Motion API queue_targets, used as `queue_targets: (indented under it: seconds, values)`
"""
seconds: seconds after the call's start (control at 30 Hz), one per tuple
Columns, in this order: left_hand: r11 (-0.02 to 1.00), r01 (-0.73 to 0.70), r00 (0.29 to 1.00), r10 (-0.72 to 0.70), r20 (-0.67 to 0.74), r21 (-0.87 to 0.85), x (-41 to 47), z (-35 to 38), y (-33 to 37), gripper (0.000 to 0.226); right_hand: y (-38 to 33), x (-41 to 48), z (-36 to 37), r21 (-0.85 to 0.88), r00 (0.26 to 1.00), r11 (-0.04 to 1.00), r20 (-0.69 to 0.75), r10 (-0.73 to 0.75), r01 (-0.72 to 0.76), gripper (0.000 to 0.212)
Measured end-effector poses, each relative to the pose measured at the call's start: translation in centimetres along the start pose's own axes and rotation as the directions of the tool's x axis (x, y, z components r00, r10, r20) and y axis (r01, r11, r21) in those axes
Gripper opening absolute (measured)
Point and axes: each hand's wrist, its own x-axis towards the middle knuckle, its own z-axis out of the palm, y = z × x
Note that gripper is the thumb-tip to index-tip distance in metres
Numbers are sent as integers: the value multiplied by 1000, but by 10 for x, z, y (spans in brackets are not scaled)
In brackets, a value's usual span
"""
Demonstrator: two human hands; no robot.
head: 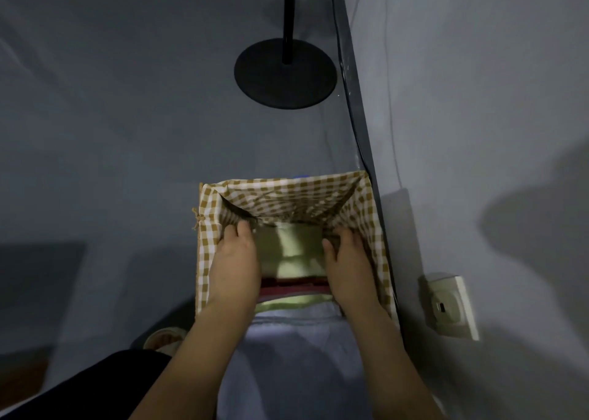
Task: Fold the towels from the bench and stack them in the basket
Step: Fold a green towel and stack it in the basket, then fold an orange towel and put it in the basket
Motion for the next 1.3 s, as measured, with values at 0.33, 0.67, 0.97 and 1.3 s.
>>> queue_targets:
  seconds: [0.33,0.67,0.97,1.3]
  values:
    - [970,-239,971,240,-7,51,-27,-28,-5,24,-21,-34,-28,-203,978,962,-58,-199,184,25]
    - [964,-259,963,263,-66,60,-59,-124,-37,27,-119,-85,-51,-258,902,875,-31,-430,409,28]
    - [990,-89,954,117,-277,111,-123,-252,-153,19,-260,-173,-16,-274,747,715,19,-664,643,29]
    - [940,319,824,-213,-525,120,-292,-369,-323,18,-423,-348,83,-87,320,307,262,-911,948,29]
